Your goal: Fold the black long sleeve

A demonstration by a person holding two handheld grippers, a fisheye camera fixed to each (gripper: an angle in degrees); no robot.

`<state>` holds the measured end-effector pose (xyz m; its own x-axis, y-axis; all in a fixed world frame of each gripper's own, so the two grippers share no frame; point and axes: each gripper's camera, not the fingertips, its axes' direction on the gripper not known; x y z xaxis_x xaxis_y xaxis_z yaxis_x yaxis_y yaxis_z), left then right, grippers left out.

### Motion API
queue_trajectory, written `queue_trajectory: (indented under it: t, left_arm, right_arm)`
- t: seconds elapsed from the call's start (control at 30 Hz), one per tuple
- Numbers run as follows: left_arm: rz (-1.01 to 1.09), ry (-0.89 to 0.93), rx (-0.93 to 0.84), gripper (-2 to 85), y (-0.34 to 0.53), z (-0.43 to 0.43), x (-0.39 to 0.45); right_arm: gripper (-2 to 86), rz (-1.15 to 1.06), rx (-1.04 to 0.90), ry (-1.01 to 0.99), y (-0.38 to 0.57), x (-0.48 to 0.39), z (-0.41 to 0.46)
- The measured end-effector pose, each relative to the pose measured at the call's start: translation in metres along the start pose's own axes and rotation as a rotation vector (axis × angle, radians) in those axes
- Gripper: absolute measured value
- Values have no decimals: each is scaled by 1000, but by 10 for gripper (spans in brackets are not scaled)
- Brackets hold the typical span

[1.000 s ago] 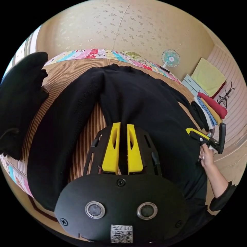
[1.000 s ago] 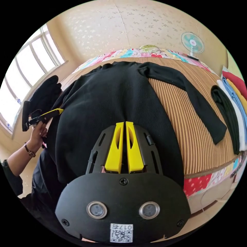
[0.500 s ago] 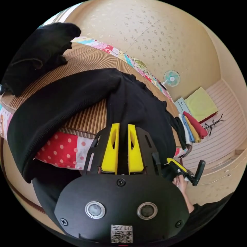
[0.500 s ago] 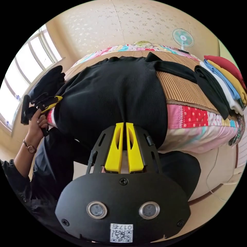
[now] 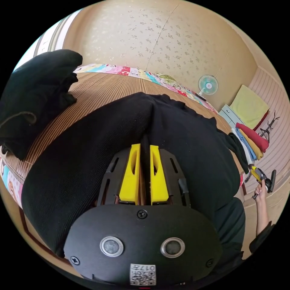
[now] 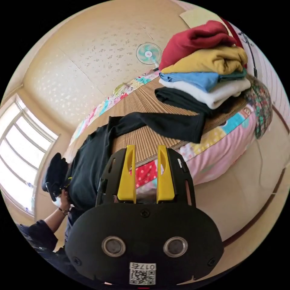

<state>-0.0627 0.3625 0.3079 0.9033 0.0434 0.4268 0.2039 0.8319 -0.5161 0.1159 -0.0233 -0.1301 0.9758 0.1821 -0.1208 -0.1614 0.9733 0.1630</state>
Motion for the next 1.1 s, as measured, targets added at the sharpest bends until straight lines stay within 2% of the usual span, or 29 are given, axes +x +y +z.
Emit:
queue_trajectory:
  t: [0.1, 0.17, 0.23, 0.3, 0.33, 0.4, 0.53, 0.6, 0.67, 0.73, 0.77, 0.8, 0.83, 0.93, 1.1]
  left_arm:
    - [-10, 27, 4, 57, 7, -12, -8]
    - [-12, 32, 5, 56, 10, -19, -11]
    - [-14, 37, 6, 55, 13, -26, -13]
    - [-20, 49, 6, 55, 17, -35, -18]
    - [-22, 53, 5, 55, 18, -37, -19]
    - [-27, 71, 7, 53, 22, -46, -24]
    - [-30, 78, 14, 52, 28, -58, -27]
    - [-27, 72, 14, 51, 30, -65, -27]
    - [-31, 81, 15, 52, 32, -71, -29]
    - [-34, 91, 15, 51, 34, -76, -31]
    - [-36, 95, 16, 51, 35, -79, -32]
    - [-37, 97, 16, 51, 36, -82, -32]
    - [-36, 96, 16, 51, 37, -84, -32]
    - [-35, 91, 17, 51, 39, -92, -31]
    - [-37, 97, 16, 51, 42, -104, -31]
  right_arm:
    - [130, -98, -45, 77, -30, 14, 16]
    - [134, -76, -120, 172, -43, 32, 34]
    - [118, 24, -299, 237, -51, 61, 66]
    - [82, -34, -298, 213, -56, 57, 58]
    - [61, -104, -301, 118, -61, 47, 44]
    - [44, -139, -193, 34, -64, 36, 1]
    - [36, 27, 98, 169, -50, 73, -103]
    - [37, 95, 117, 246, -34, 113, -116]
    - [38, 277, 72, 310, -11, 170, -117]
    - [45, 514, 45, 190, 34, 239, -123]
    - [52, 563, 58, 123, 47, 253, -125]
    - [64, 631, 96, -29, 72, 273, -127]
    - [72, 659, 128, -170, 92, 284, -126]
    - [76, 673, 140, -387, 118, 290, -111]
    - [86, 746, 181, -566, 118, 299, -90]
